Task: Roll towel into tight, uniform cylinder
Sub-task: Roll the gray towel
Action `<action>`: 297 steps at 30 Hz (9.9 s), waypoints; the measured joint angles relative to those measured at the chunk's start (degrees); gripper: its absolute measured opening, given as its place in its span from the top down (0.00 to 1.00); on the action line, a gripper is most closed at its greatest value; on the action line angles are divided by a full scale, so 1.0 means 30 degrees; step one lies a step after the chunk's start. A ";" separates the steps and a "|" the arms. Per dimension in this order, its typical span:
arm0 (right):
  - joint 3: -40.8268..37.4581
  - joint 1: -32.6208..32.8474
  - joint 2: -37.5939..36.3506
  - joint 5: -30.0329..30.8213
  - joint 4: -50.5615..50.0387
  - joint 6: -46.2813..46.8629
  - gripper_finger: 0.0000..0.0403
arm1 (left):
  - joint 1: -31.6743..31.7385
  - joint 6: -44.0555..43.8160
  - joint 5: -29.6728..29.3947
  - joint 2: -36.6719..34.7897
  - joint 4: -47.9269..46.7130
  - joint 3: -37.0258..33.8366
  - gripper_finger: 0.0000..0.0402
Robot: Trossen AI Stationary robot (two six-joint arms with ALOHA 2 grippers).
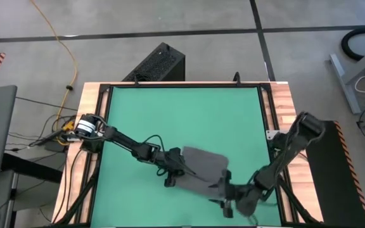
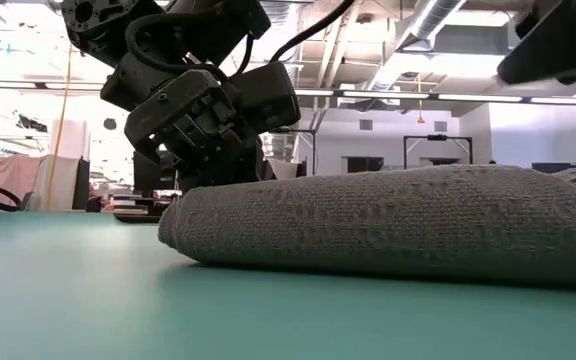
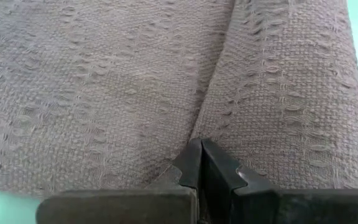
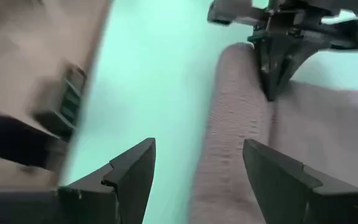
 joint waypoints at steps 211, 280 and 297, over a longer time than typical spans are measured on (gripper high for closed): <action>0.2246 -1.0077 0.2428 -1.8161 -0.5624 -0.2165 0.86 | -0.2261 -0.4156 0.2621 -0.0087 -0.4659 0.1852 0.93; 0.1941 -0.7924 0.2996 -1.3462 -0.3863 -0.3710 0.88 | -0.0757 -0.5401 0.6183 -0.3400 -0.2319 -0.2025 0.68; -0.3474 -1.1585 0.2902 -1.9036 0.4502 -0.0384 0.88 | -0.3971 -0.1798 -0.2606 -0.6724 -0.0899 -0.1948 0.68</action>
